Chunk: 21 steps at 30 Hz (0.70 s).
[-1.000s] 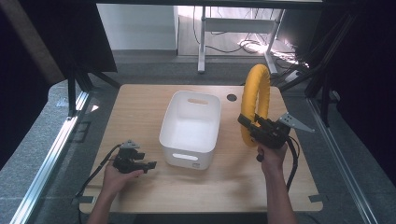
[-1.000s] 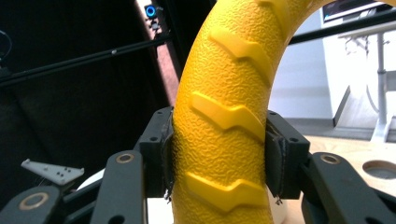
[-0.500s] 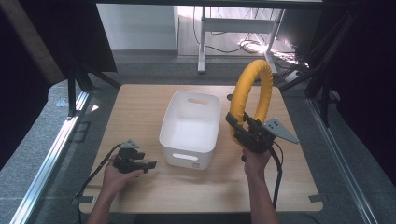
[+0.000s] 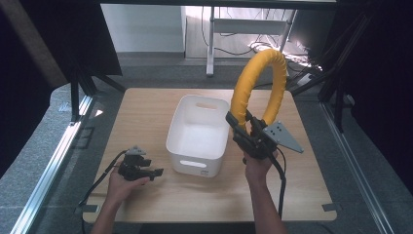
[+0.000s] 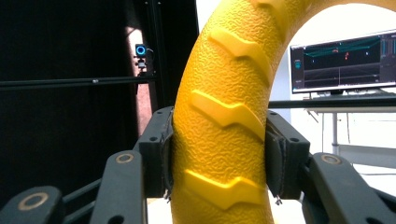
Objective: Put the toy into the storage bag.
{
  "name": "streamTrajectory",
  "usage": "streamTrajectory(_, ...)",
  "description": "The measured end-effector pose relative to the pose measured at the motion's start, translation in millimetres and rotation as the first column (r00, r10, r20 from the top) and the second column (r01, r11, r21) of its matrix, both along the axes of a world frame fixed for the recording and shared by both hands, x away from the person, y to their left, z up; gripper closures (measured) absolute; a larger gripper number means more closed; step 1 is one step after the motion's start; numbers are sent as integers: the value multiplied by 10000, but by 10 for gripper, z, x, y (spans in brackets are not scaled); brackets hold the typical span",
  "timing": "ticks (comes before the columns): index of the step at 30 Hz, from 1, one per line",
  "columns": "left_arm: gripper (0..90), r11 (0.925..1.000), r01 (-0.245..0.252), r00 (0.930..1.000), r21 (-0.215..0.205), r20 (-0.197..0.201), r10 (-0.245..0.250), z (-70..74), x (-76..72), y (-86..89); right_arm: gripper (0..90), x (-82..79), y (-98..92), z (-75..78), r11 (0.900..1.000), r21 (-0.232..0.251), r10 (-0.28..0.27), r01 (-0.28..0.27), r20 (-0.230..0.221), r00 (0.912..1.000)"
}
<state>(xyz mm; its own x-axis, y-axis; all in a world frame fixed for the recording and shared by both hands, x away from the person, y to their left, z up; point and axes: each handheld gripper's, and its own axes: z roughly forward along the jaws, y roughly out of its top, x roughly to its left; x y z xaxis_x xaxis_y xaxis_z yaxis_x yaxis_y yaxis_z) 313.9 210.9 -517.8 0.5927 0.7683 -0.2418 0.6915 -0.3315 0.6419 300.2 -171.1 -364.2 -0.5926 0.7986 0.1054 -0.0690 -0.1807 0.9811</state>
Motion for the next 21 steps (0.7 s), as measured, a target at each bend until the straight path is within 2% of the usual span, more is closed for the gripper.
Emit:
streamTrajectory(4,292,10000,-16,10000,19,42,16,25,14,15,505,-5,93,67,9999,78,90,-92,213,9997)
streamTrajectory(7,292,10000,-72,9999,-31,118,72,68,26,35,505,-12,145,108,9999,-20,106,-106,281,9995)
streamTrajectory(8,292,10000,-60,9999,-68,109,61,114,27,58,505,-16,217,147,9998,-141,118,-111,459,9989)
streamTrajectory(11,293,9999,-86,9999,-93,121,87,160,29,88,504,-35,298,179,9995,-262,162,-147,589,9981)
streamTrajectory(12,293,9999,-96,9998,-102,167,98,209,30,112,505,-58,376,202,9989,-394,289,-263,677,9973)
streamTrajectory(13,293,9999,-96,9998,-102,167,98,209,30,112,505,-58,376,202,9989,-394,289,-263,677,9973)
streamTrajectory(14,293,9999,-96,9997,-106,225,98,260,32,132,505,-63,429,221,9946,-633,863,-817,726,9936)
streamTrajectory(17,293,9999,-82,9996,-77,280,84,309,34,149,505,-66,518,227,9974,-396,627,-597,796,9949)
streamTrajectory(21,293,9999,-61,9993,-92,369,64,373,38,172,505,-36,608,228,9947,-477,945,-912,707,9930)
